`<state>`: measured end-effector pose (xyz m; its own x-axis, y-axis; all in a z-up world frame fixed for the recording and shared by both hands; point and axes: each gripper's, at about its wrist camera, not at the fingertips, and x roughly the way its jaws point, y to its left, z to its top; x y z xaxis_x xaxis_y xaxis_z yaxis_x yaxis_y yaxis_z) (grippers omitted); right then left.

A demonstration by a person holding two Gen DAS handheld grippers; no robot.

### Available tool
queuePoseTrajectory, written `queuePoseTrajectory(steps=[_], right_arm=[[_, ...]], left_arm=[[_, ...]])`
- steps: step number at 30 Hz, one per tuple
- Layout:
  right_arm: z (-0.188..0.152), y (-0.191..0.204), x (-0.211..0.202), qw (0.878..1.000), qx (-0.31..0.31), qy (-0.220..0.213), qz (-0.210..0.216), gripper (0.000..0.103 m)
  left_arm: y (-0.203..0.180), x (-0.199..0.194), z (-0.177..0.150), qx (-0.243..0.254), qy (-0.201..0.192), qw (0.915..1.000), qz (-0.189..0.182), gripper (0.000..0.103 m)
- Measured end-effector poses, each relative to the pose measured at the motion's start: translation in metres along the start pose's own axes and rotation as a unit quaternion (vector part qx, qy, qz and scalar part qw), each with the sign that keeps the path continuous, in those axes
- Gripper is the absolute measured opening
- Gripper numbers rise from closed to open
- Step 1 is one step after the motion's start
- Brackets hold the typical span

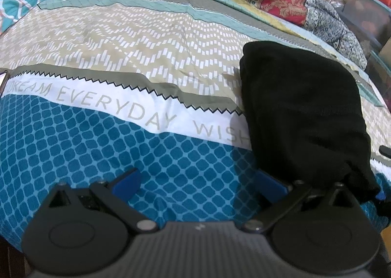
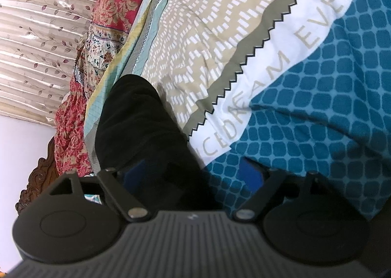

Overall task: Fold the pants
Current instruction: 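Grasp the folded pants bundle with both grippers and lift it off the quilt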

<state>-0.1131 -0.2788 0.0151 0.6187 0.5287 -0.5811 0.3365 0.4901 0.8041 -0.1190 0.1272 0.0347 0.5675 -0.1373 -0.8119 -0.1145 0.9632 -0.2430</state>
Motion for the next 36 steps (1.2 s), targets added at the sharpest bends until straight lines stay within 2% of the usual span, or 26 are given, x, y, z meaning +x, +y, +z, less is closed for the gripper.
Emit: queuePoseTrajectory(steps=[4,8,13,16,21,24,27,29,30,31,32,33,34,35,36], right_arm=[[0.003,-0.003,0.0,1.0,0.001,0.003,0.004,0.086],[0.007,-0.005,-0.001,1.0,-0.009,0.007,0.007,0.086],[0.003,0.003,0.001,0.999,-0.039,0.019,-0.004,0.086],[-0.002,0.016,0.005,0.996,-0.09,0.025,-0.006,0.087],[-0.007,0.038,0.018,0.984,-0.172,0.036,0.016,0.087],[-0.004,0.05,0.029,0.969,-0.245,0.024,0.013,0.087],[-0.002,0.055,0.049,0.953,-0.299,0.035,0.015,0.088],[-0.002,0.052,0.068,0.952,-0.3,0.061,0.016,0.089],[-0.003,0.051,0.07,0.952,-0.297,0.066,0.024,0.086],[-0.005,0.053,0.073,0.95,-0.297,0.084,0.042,0.077],[-0.009,0.056,0.076,0.949,-0.292,0.108,0.053,0.072],[-0.013,0.057,0.077,0.948,-0.289,0.119,0.054,0.064],[-0.015,0.06,0.078,0.949,-0.286,0.124,0.053,0.058],[-0.015,0.063,0.076,0.95,-0.281,0.125,0.056,0.055],[-0.014,0.067,0.073,0.95,-0.278,0.124,0.062,0.049]], left_arm=[[0.004,-0.005,0.0,0.001,-0.005,0.9999,-0.015,0.103],[0.025,-0.023,0.004,-0.038,-0.008,0.9968,-0.07,0.103],[0.043,-0.039,0.02,-0.084,-0.026,0.9878,-0.129,0.103],[0.035,-0.026,0.035,-0.1,-0.006,0.9796,-0.174,0.103],[0.002,0.019,0.046,-0.077,0.047,0.9712,-0.22,0.103],[-0.014,0.05,0.045,-0.083,0.083,0.965,-0.235,0.103],[-0.023,0.06,0.043,-0.096,0.071,0.9606,-0.251,0.103],[-0.03,0.069,0.04,-0.108,0.085,0.9496,-0.282,0.102],[-0.035,0.068,0.038,-0.103,0.082,0.9502,-0.283,0.102],[-0.037,0.067,0.037,-0.093,0.078,0.9516,-0.282,0.099],[-0.039,0.066,0.036,-0.088,0.077,0.9508,-0.287,0.089],[-0.036,0.064,0.035,-0.097,0.079,0.9473,-0.295,0.085],[-0.032,0.063,0.034,-0.111,0.08,0.9423,-0.306,0.076],[-0.027,0.06,0.036,-0.126,0.078,0.9364,-0.318,0.071],[-0.024,0.055,0.039,-0.142,0.074,0.93,-0.331,0.071]])
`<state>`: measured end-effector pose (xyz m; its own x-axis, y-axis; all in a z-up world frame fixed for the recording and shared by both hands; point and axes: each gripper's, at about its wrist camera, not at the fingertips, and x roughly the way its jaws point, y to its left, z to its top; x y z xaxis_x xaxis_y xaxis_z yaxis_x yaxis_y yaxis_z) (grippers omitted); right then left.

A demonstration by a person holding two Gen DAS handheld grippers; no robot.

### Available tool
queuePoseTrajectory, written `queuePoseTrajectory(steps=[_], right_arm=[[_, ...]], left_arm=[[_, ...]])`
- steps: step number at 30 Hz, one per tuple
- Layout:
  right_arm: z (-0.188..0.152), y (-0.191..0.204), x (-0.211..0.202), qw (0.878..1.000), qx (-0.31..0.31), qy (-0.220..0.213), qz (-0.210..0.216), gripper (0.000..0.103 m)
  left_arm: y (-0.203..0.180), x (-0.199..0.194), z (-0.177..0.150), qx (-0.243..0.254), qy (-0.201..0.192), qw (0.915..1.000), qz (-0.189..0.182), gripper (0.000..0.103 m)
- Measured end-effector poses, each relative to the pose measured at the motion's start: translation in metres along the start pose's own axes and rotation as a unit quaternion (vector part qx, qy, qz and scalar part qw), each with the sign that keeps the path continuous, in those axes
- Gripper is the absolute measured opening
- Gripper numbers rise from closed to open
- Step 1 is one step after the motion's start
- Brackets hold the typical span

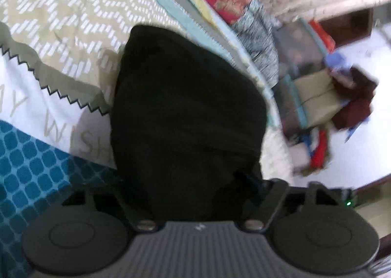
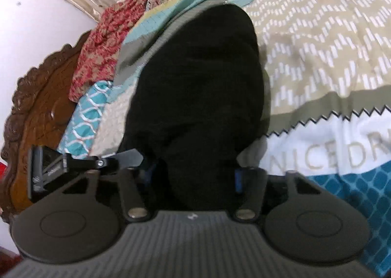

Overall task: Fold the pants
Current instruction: 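Grasp the folded pants bundle with both grippers and lift it off the quilt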

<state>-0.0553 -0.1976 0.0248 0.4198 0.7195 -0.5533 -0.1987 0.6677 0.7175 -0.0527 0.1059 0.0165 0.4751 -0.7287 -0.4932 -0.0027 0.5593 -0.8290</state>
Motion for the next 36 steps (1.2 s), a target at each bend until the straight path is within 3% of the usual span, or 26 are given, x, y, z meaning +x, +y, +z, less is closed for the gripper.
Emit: queuePoseTrajectory(steps=[2,5,9,14,17,19,22,24,25,26,27,30,33,36], right_arm=[[0.01,0.013,-0.007,1.0,-0.014,-0.016,0.021,0.045],[0.035,0.041,-0.018,0.995,-0.065,-0.062,0.043,0.044],[0.09,0.066,-0.024,0.98,-0.13,-0.13,0.071,0.044],[0.163,0.061,-0.009,0.961,-0.179,-0.203,0.062,0.044],[0.191,0.035,0.018,0.958,-0.175,-0.223,0.035,0.044],[0.206,0.013,0.034,0.964,-0.146,-0.222,0.02,0.045],[0.221,-0.027,0.07,0.977,-0.084,-0.195,-0.017,0.045],[0.22,-0.052,0.096,0.987,-0.03,-0.146,-0.065,0.047],[0.215,-0.068,0.105,0.988,0.003,-0.125,-0.087,0.049],[0.211,-0.077,0.104,0.989,0.028,-0.129,-0.071,0.05],[0.209,-0.08,0.101,0.988,0.039,-0.135,-0.058,0.05],[0.207,-0.066,0.09,0.988,0.016,-0.131,-0.08,0.063],[0.202,-0.046,0.068,0.982,-0.013,-0.152,-0.11,0.073],[0.182,-0.04,0.044,0.976,-0.021,-0.174,-0.129,0.075]], left_arm=[[-0.013,-0.012,0.012,0.003,-0.019,0.9996,-0.021,0.071],[-0.049,-0.025,0.042,0.06,-0.057,0.9961,-0.03,0.071],[-0.097,-0.024,0.107,0.14,-0.1,0.9841,-0.045,0.071],[-0.127,0.026,0.183,0.213,-0.128,0.9684,-0.018,0.071],[-0.122,0.067,0.217,0.22,-0.129,0.9669,0.012,0.071],[-0.108,0.1,0.236,0.215,-0.124,0.9683,0.033,0.071],[-0.07,0.148,0.25,0.184,-0.101,0.9738,0.087,0.071],[-0.047,0.18,0.251,0.167,-0.065,0.9717,0.154,0.073],[-0.04,0.19,0.246,0.173,-0.059,0.967,0.178,0.088],[-0.038,0.19,0.24,0.18,-0.075,0.9634,0.184,0.096],[-0.038,0.187,0.236,0.179,-0.085,0.9623,0.186,0.096],[-0.048,0.174,0.229,0.158,-0.085,0.9653,0.189,0.096],[-0.071,0.15,0.21,0.167,-0.101,0.9528,0.233,0.096],[-0.085,0.128,0.186,0.179,-0.108,0.9389,0.273,0.097]])
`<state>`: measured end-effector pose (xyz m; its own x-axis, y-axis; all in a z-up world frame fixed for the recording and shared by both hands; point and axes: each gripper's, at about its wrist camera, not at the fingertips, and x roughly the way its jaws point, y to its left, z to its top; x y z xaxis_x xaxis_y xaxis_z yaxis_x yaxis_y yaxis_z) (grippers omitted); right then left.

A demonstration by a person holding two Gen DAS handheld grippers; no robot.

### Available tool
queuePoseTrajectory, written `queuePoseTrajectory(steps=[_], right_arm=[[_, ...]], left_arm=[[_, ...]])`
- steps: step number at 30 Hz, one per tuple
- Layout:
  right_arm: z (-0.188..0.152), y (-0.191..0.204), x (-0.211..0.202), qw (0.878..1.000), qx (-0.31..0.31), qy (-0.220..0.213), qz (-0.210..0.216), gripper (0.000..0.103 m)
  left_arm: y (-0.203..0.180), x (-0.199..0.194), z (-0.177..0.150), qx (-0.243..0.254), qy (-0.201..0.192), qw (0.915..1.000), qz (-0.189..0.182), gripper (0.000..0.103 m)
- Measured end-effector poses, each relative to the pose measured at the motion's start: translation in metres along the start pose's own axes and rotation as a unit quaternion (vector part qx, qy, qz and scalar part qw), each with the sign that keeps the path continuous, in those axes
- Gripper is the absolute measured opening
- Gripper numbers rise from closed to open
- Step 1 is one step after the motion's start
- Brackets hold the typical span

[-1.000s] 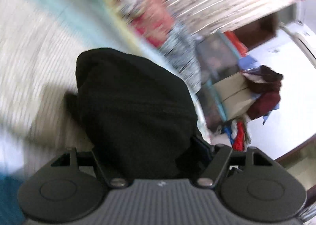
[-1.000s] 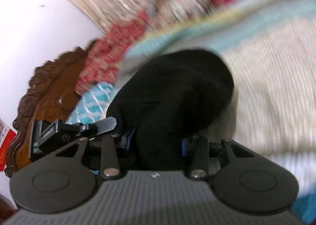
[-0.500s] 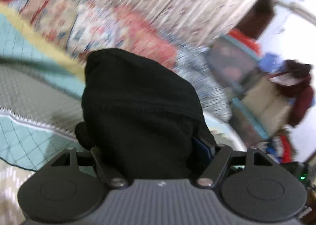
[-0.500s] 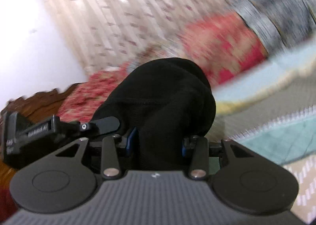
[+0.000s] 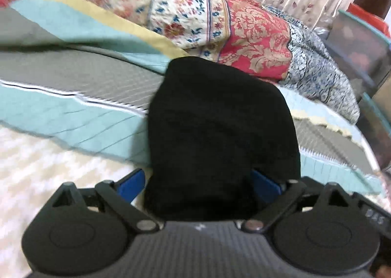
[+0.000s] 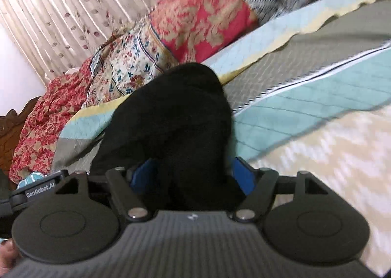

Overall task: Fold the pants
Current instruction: 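Grasp the folded pants bundle with both grippers and lift it off the quilt, then lower the black pants bundle onto the quilt and open both grippers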

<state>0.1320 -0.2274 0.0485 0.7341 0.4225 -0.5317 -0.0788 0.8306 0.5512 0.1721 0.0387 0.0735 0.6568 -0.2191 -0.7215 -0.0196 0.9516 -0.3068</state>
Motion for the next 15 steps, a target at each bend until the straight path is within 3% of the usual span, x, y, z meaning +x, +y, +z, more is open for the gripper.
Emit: queuePoseTrajectory(steps=[5,10,15], right_arm=[[-0.042,0.008,-0.044,0.999,-0.016,0.024,-0.026,0.079],[-0.091,0.024,-0.086,0.997,-0.034,0.052,-0.049,0.088],[-0.124,0.036,-0.122,0.994,-0.038,0.051,-0.092,0.095]], left_arm=[[-0.017,-0.051,-0.047,0.038,0.018,0.9973,0.06,0.103],[-0.03,-0.1,-0.107,0.065,0.035,0.9941,0.08,0.103],[-0.033,-0.137,-0.148,0.061,0.051,0.9924,0.094,0.103]])
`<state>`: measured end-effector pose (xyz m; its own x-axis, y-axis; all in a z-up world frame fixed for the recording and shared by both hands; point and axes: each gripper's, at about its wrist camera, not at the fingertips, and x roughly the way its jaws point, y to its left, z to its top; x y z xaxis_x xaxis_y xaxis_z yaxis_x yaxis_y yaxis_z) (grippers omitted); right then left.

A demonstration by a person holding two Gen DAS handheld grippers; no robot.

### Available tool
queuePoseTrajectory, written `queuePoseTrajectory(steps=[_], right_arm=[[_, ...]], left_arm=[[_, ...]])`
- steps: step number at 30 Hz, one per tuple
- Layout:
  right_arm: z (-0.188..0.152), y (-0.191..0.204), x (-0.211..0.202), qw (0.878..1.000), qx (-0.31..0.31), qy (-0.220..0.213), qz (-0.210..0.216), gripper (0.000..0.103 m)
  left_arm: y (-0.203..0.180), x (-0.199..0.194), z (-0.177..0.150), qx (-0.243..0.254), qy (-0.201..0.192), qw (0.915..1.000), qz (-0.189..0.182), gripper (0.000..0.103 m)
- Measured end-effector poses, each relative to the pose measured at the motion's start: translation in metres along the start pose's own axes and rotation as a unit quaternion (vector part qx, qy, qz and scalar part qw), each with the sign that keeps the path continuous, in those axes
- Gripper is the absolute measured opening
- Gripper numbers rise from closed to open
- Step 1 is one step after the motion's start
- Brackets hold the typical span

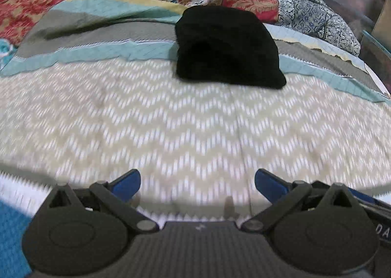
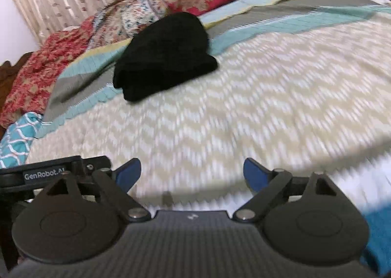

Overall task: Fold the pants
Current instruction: 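Lower the black pants bundle onto the quilt and open both grippers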

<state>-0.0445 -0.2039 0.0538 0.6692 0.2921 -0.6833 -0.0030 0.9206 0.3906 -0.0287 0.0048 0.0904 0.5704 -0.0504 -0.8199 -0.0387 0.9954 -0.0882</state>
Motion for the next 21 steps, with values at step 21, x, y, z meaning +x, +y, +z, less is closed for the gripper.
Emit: queuePoseTrajectory(steps=[21], right_arm=[[-0.068,0.015,-0.056,0.999,0.01,0.04,-0.036,0.096]], left_arm=[[-0.002,-0.062,-0.072,0.022,-0.007,0.9962,0.084,0.103]])
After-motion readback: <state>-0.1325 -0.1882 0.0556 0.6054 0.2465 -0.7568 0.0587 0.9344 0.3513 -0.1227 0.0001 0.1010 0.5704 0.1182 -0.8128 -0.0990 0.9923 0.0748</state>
